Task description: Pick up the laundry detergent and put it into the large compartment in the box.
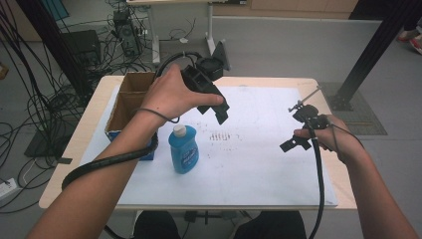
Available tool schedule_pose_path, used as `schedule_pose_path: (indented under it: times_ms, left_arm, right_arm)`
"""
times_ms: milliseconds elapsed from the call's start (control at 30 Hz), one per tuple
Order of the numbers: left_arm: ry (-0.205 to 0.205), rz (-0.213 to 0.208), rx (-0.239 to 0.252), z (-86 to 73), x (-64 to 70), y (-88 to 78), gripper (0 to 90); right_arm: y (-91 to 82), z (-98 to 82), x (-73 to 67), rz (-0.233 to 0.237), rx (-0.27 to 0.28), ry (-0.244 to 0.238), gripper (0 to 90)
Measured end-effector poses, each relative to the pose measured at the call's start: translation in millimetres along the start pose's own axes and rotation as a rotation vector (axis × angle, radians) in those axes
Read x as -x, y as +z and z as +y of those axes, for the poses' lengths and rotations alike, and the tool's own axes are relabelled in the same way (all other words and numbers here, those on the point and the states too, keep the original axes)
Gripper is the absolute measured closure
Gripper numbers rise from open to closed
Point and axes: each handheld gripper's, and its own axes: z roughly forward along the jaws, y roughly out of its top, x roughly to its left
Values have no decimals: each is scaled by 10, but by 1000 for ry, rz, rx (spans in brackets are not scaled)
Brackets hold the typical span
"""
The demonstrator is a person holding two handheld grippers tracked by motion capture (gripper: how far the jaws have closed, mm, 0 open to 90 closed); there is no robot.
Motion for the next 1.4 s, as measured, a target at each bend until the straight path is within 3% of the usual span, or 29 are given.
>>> schedule_pose_path:
  times_ms: [567, 1100, 1400]
  left_arm:
    - [-9, 29, 60, -112, -143, 16, 112]
    - [-33, 19, 135, -255, -275, 50, 105]
    - [-18, 32, 168, -343, -327, 75, 105]
  right_arm:
    - [69, 35, -1, 12, -1, -10, 62]
    - [88, 20, 13, 15, 13, 3, 64]
    - [100, 25, 7, 18, 14, 0, 65]
